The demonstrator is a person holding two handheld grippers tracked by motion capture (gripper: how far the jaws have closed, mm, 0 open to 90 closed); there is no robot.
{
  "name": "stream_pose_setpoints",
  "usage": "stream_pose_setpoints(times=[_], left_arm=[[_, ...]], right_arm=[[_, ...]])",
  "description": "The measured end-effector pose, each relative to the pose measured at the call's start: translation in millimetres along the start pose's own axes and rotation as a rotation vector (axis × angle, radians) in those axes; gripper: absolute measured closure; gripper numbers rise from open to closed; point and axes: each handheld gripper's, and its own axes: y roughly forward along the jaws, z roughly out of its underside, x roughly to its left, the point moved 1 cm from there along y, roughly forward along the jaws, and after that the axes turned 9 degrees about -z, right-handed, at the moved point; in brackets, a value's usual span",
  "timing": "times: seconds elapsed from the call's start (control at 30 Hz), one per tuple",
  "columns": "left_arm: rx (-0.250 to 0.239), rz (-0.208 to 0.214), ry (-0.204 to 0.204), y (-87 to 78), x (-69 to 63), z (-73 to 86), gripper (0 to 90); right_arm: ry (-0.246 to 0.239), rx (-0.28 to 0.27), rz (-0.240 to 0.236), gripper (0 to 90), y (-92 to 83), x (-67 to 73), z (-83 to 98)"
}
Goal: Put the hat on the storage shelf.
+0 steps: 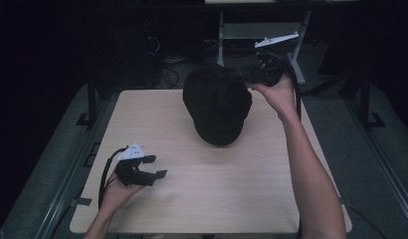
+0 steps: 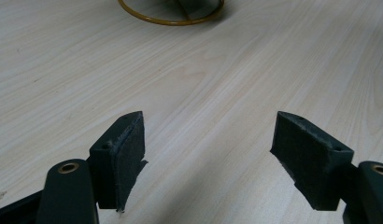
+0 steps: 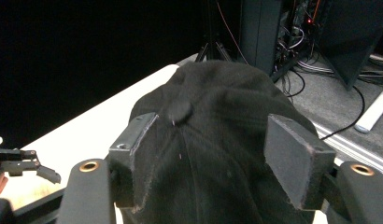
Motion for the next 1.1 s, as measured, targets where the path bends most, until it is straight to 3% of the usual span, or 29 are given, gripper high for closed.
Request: stream_pose_setpoints(times=[0.57,1.1], left_arm=[[-0.005,-0.003,0.007,0.8,-2.5,-1.0,25.0],[-0.006,-0.006,0.001,1.7,-3.2,-1.8,24.5]], right_arm=[[0.037,0.012,0.008,31.3,-28.8,-5.2,34.5],[0.058,0.032,0.004,27.2,-37.6,-5.2,68.3]])
